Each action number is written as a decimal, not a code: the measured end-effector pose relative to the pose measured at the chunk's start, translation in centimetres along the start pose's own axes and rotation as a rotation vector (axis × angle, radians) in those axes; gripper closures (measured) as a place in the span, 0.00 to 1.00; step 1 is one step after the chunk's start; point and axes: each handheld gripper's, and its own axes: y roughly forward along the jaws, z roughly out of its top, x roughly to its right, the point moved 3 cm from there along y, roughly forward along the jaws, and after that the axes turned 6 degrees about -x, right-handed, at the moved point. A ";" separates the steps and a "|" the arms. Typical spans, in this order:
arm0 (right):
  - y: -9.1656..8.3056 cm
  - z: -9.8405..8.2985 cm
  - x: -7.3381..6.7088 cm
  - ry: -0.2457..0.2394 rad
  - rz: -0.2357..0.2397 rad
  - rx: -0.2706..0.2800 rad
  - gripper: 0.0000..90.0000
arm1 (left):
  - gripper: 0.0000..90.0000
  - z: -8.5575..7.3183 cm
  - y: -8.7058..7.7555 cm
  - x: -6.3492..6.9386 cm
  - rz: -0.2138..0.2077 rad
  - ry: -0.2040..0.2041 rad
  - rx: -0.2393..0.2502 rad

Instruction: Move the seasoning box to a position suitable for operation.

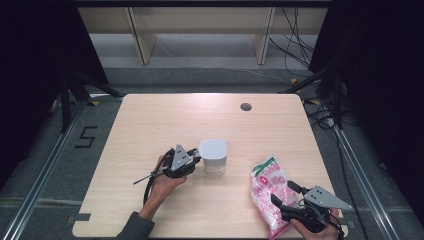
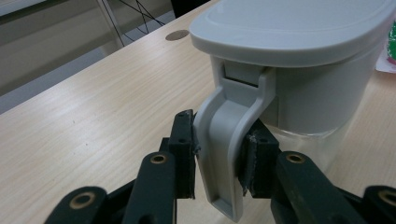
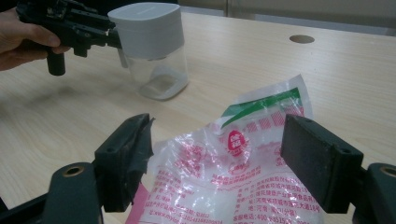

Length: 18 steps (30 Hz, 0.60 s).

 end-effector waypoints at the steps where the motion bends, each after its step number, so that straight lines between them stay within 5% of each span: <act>1: 0.0 0.0 0.0 0.000 0.000 0.000 0.28 | 0.76 0.0 0.2 0.0 0.000 -0.007 0.001; 18: 0.0 -0.1 0.1 0.005 -0.004 -0.006 0.28 | 0.77 0.6 1.3 0.6 -0.027 -0.032 0.010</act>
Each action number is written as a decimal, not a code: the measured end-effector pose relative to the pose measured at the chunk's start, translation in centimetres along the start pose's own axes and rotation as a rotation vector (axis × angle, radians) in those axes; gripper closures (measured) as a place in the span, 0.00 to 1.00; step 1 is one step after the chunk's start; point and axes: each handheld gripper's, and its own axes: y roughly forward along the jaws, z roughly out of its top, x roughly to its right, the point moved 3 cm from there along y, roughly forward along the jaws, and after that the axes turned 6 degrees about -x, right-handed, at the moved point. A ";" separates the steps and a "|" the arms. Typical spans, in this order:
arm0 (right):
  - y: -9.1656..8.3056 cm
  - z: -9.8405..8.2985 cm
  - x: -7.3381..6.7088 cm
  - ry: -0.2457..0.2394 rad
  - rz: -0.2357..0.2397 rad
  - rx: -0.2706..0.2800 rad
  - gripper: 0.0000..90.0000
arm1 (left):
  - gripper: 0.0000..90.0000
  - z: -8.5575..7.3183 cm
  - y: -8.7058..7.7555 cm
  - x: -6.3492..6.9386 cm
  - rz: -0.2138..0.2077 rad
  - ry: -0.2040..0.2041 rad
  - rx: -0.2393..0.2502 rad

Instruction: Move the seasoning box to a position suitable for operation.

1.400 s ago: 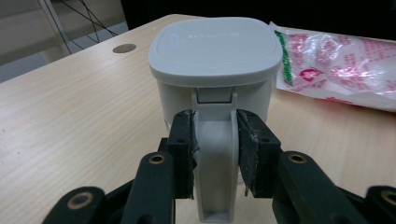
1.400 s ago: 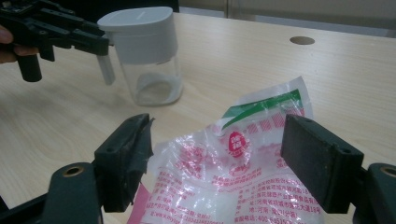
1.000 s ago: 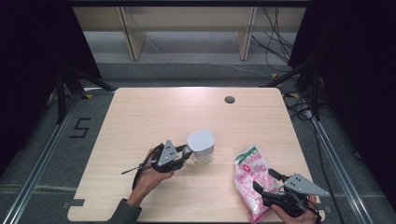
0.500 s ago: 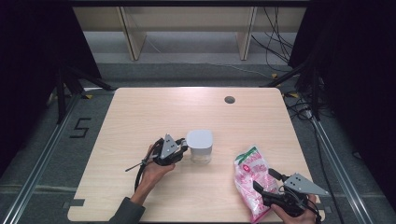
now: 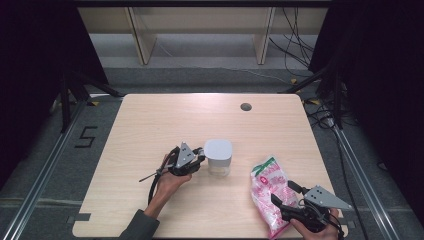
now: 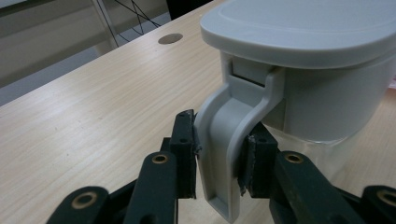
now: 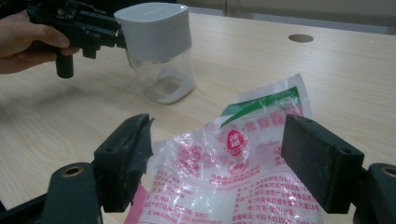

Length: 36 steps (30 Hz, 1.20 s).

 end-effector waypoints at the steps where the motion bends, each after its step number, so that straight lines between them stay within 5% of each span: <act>1: -0.1 0.0 0.0 0.003 0.001 -0.007 0.28 | 0.77 0.0 0.0 0.0 -0.015 -0.008 0.004; 8: 0.1 0.0 0.1 0.001 0.010 0.004 0.28 | 0.59 -0.3 -0.8 0.0 -0.057 0.012 -0.041; 9: 0.0 0.0 0.1 0.006 0.015 0.002 0.28 | 0.50 -0.2 -1.1 -0.1 -0.052 -0.001 -0.036; 15: 0.0 0.0 0.2 0.025 0.009 0.007 0.27 | 0.43 0.1 -2.0 -0.7 -0.056 -0.018 -0.024; 23: -0.1 -0.1 0.1 0.025 0.002 -0.003 0.27 | 0.38 0.6 -3.1 -0.2 -0.071 -0.044 -0.063; 24: -0.1 -0.1 0.3 -0.007 0.000 0.001 0.27 | 0.38 0.7 -3.2 -0.2 -0.072 -0.053 -0.062; 26: 0.0 -0.1 0.0 0.030 0.005 -0.004 0.27 | 0.37 0.9 -3.5 -0.2 -0.077 -0.073 -0.063; 30: 0.0 -0.1 0.0 0.036 0.002 -0.003 0.27 | 0.37 1.3 -4.1 -0.6 -0.086 -0.085 -0.055; 32: -0.1 -0.1 0.0 0.027 0.000 -0.012 0.27 | 0.36 1.5 -4.3 -0.4 -0.098 -0.125 -0.044; 36: -0.1 -0.1 0.0 0.036 0.005 -0.011 0.27 | 0.36 2.1 -4.9 -0.4 -0.083 -0.121 -0.044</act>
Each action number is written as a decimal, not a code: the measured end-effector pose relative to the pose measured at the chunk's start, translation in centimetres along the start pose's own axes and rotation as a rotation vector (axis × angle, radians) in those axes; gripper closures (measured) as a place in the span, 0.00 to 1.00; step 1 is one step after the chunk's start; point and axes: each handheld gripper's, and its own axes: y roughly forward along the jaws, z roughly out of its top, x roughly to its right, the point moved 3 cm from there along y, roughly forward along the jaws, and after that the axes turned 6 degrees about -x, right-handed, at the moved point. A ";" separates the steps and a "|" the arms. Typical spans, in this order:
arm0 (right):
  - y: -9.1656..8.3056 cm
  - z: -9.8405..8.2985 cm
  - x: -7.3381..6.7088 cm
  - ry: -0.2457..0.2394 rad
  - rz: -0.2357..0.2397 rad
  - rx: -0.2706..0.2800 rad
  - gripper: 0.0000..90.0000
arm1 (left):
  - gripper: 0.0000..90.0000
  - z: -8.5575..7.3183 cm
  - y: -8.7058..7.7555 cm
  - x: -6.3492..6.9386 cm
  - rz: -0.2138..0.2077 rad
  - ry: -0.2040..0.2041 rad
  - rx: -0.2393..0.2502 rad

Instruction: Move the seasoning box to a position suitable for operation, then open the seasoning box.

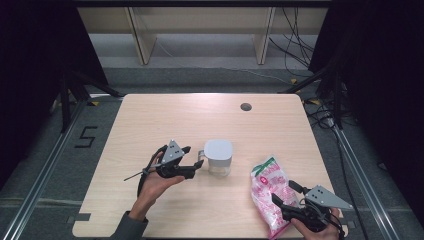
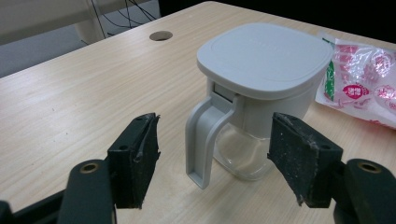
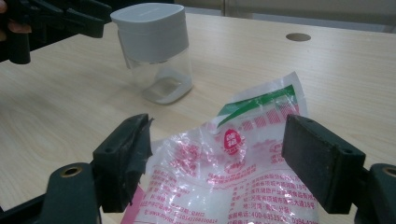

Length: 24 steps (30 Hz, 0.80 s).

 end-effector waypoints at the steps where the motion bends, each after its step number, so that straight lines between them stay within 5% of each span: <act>1: 0.1 0.0 0.1 -0.020 -0.004 0.013 0.27 | 0.37 0.2 -0.2 0.0 -0.003 0.003 0.003; 5: 0.1 0.0 0.0 -0.010 0.002 0.007 0.27 | 0.39 0.7 -0.7 0.3 -0.023 -0.029 0.011; 6: 0.1 0.1 0.3 -0.062 -0.012 0.007 0.27 | 0.41 0.9 -0.9 0.4 -0.029 -0.005 0.017; 9: 0.2 0.1 0.0 -0.030 0.002 0.003 0.27 | 0.45 1.2 -1.1 0.7 -0.034 0.000 0.015; 12: 0.2 0.1 0.1 -0.029 0.009 0.008 0.27 | 0.63 1.4 -1.3 0.9 -0.004 0.042 0.017; 16: 0.2 0.1 0.1 -0.026 0.012 -0.002 0.27 | 0.89 1.8 -1.4 1.3 -0.059 0.038 0.062; 18: 0.2 0.1 0.1 -0.024 0.010 0.003 0.27 | 0.92 2.1 -1.4 1.5 -0.065 0.076 0.066; 22: 0.2 0.1 0.3 -0.043 -0.007 0.006 0.27 | 0.96 2.3 -1.3 1.6 -0.066 0.060 0.077; 23: 0.3 0.1 0.0 0.001 0.002 0.012 0.27 | 0.97 2.3 -1.2 1.5 -0.061 0.054 0.072; 24: 0.4 0.1 0.3 -0.032 -0.004 0.024 0.27 | 0.98 2.4 -1.1 1.4 -0.061 0.061 0.073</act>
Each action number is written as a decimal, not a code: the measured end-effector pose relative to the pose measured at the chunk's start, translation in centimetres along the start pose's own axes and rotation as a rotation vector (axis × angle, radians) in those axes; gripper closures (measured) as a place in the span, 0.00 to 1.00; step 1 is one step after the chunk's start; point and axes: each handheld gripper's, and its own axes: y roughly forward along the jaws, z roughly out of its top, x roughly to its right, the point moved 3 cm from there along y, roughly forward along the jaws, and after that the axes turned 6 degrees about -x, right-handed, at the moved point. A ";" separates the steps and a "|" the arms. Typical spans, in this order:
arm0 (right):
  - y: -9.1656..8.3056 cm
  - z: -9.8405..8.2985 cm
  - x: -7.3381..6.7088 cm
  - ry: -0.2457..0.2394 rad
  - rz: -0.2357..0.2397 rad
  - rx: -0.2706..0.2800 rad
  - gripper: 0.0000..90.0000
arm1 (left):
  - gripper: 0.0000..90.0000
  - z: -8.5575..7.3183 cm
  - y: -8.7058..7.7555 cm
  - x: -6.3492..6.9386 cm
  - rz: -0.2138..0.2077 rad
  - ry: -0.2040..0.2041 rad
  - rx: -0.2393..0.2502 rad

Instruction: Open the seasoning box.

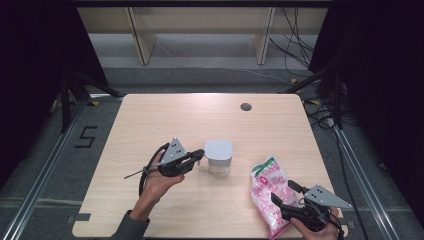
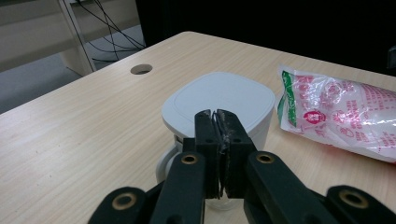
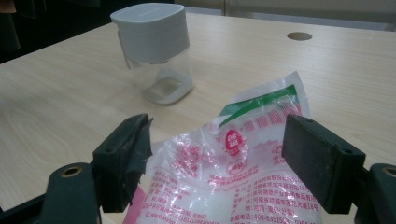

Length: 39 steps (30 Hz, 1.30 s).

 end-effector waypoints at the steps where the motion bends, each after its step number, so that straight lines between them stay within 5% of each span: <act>1: 0.0 0.0 0.0 0.003 -0.001 0.002 0.27 | 0.99 0.0 0.2 -0.1 0.005 -0.006 0.007; 3: 0.0 0.0 0.0 0.001 -0.005 0.000 0.27 | 0.99 0.1 0.4 -0.4 -0.002 -0.024 0.010; 4: -0.1 0.0 -0.3 0.036 0.006 -0.006 0.27 | 0.99 0.2 0.9 -0.5 -0.009 -0.028 0.013; 7: 0.0 0.1 0.0 0.002 0.005 0.000 0.27 | 0.99 0.3 1.4 -0.7 -0.011 -0.036 0.015; 13: 0.0 0.3 -0.6 0.036 0.004 -0.016 0.27 | 0.99 0.2 2.4 -1.2 0.010 -0.037 0.010; 16: 0.3 0.4 -0.3 -0.018 0.004 -0.001 0.27 | 0.98 0.1 2.8 -1.4 0.004 -0.051 0.015; 19: 0.3 0.4 -0.6 0.022 0.009 -0.008 0.27 | 0.98 0.1 3.0 -1.6 -0.007 -0.079 0.023; 28: 1.4 1.3 -1.6 -0.017 -0.008 0.010 0.23 | 0.97 0.0 2.9 -1.7 -0.008 -0.079 0.033; 33: 2.6 2.4 -2.3 -0.066 0.031 0.010 0.32 | 0.97 -0.2 2.8 -1.9 -0.002 -0.088 0.034; 39: 3.9 4.2 -2.5 -0.080 0.066 -0.004 0.59 | 0.96 -0.2 2.7 -2.1 -0.003 -0.092 0.035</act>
